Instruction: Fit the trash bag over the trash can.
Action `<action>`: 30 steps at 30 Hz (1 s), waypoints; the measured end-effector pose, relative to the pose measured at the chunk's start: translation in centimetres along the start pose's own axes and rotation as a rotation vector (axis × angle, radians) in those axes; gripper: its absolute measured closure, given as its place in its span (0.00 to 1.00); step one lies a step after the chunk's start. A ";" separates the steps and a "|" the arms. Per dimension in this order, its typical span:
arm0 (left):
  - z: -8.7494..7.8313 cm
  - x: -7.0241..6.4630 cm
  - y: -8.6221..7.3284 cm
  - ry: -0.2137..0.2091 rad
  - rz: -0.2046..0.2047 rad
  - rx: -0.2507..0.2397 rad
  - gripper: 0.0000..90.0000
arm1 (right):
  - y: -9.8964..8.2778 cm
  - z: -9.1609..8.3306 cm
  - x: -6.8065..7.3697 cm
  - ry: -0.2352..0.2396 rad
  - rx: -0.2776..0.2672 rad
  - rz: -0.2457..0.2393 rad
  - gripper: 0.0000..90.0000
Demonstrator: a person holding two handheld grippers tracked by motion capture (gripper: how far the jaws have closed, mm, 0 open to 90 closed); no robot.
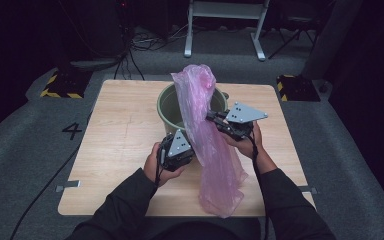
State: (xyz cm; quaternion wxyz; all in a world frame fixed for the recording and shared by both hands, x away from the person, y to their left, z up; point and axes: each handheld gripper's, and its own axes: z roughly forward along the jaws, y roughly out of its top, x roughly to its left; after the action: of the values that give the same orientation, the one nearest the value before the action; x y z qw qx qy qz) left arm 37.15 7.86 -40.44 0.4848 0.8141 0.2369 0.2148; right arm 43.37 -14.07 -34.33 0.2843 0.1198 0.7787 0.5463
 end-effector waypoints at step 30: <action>-3.6 -2.3 2.2 0.013 -0.018 0.069 0.23 | -0.3 -0.1 -0.1 -0.114 0.046 -0.057 0.99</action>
State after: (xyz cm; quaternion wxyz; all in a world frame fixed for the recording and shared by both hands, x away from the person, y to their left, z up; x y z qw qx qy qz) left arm 33.62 8.03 -37.18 0.4566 0.8269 0.2546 0.2072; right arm 43.43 -14.27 -34.58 0.3407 0.1350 0.7768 0.5122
